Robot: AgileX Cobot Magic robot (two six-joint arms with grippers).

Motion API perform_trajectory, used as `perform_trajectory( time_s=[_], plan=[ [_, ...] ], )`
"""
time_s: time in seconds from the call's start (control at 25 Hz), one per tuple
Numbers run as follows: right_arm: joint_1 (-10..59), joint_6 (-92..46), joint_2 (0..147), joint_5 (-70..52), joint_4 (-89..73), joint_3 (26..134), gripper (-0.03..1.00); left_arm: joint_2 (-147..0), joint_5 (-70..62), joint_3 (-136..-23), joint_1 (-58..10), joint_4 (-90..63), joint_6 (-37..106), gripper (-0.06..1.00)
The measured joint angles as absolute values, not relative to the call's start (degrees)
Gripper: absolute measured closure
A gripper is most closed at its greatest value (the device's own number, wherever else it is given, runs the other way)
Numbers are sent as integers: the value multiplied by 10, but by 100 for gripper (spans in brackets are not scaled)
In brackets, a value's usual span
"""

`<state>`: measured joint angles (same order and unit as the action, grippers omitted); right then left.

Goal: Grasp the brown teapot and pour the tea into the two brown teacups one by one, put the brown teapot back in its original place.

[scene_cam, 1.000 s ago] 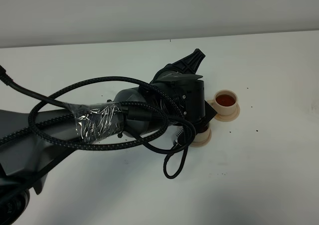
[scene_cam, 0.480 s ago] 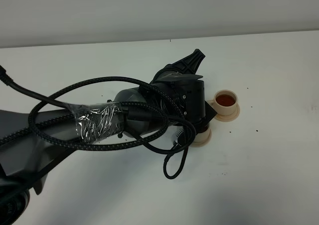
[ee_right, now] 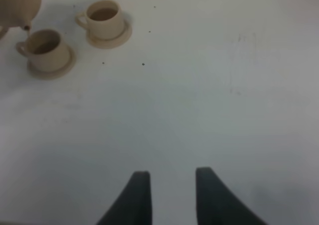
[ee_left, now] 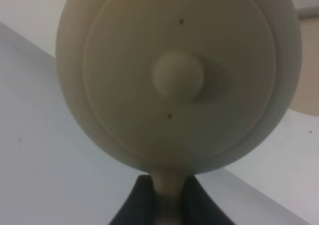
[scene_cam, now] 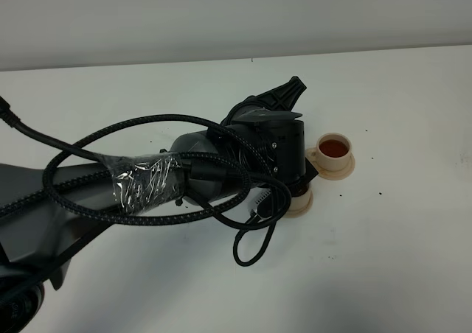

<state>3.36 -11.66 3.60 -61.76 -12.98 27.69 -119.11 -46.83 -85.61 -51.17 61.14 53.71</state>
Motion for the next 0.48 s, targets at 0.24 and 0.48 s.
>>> perform_trajectory(
  time_s=[0.24,0.48],
  plan=[
    [34,-117,36,-618,-130,277,73,-1191,-472,-856,-512,618,549,82],
    [34,-117,36,-618,-130,277,73,-1191,-474,-856,-512,631,549,82]
  ],
)
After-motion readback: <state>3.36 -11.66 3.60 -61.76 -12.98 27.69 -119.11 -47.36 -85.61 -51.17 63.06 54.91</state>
